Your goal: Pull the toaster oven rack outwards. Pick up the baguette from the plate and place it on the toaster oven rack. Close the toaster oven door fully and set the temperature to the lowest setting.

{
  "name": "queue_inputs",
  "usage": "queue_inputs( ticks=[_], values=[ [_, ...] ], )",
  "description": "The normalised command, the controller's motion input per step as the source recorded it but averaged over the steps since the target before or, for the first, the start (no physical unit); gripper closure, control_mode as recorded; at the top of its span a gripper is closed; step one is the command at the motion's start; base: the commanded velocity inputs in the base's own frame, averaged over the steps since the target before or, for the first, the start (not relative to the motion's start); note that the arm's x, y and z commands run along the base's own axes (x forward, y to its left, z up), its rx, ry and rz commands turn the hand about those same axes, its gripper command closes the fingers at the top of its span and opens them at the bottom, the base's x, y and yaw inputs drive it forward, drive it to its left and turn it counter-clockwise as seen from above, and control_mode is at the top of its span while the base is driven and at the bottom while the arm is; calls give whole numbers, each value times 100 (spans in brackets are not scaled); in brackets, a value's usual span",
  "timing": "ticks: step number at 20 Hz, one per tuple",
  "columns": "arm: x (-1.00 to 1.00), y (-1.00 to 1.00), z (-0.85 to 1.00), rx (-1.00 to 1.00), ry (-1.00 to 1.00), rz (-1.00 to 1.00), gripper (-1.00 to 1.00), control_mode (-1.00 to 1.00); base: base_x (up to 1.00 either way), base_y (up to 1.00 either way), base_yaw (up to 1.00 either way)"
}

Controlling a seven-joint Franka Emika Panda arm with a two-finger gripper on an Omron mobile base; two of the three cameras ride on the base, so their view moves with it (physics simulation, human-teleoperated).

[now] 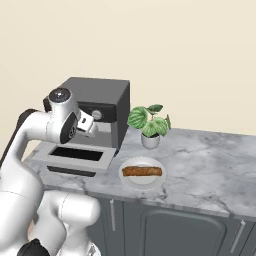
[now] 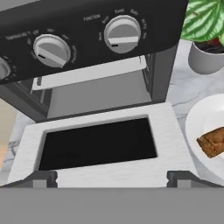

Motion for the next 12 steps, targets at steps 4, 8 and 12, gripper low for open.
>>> queue_inputs(
  ticks=[4,8,12],
  values=[
    [-2,1,-15,7,-7,0,-100,-100,0,0,0],
    [0,7,-19,0,-6,0,-100,-100,0,0,0],
    [0,9,-20,0,-5,0,-100,-100,0,0,0]
  ],
)
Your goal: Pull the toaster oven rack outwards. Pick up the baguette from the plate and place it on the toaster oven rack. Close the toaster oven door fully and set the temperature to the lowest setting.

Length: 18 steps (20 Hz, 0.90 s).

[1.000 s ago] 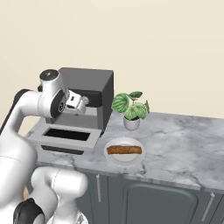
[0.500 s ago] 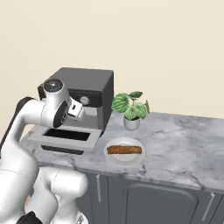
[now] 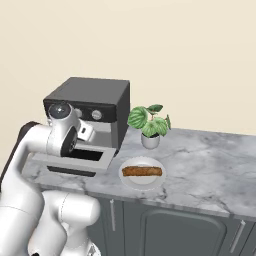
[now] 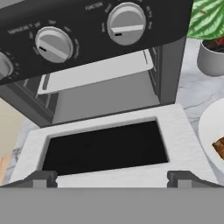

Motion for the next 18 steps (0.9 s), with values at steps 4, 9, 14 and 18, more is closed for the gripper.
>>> queue_inputs(
  ticks=[4,9,14,18],
  values=[
    [0,3,-15,2,-7,0,-100,-100,0,0,0],
    [0,4,-3,7,-9,0,-100,-100,0,0,0],
    [5,18,0,8,-3,0,-100,-100,0,0,0],
    [0,8,0,13,0,0,-100,-100,0,0,0]
  ],
)
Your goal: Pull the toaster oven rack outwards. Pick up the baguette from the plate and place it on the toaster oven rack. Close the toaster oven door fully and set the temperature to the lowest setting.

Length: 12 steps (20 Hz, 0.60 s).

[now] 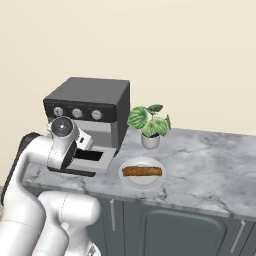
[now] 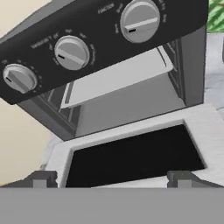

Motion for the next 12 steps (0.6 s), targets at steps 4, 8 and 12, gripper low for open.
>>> queue_inputs(
  ticks=[4,8,12],
  values=[
    [5,0,0,14,-1,0,-100,-100,0,0,0],
    [27,6,0,6,0,0,-100,-100,0,0,0],
    [42,6,0,1,0,0,-100,-100,0,0,0]
  ],
)
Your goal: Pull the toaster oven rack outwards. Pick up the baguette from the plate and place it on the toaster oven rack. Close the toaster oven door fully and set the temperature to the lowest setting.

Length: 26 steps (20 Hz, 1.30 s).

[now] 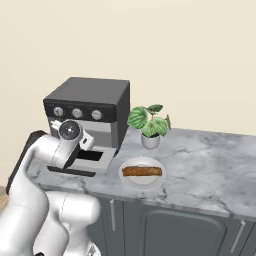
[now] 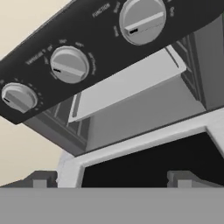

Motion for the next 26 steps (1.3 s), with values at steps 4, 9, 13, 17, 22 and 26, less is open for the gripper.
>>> queue_inputs(
  ticks=[4,9,13,17,22,26],
  values=[
    [44,3,0,0,0,0,-100,-100,0,0,0],
    [38,4,-4,0,0,0,-100,-100,0,0,0],
    [30,19,-13,-1,0,0,-100,-100,0,0,0],
    [18,31,-16,-2,0,0,-100,-100,0,0,0],
    [2,30,-19,-4,0,0,-100,-100,0,0,0],
    [0,11,-6,0,-4,0,-100,-100,0,0,0]
  ],
)
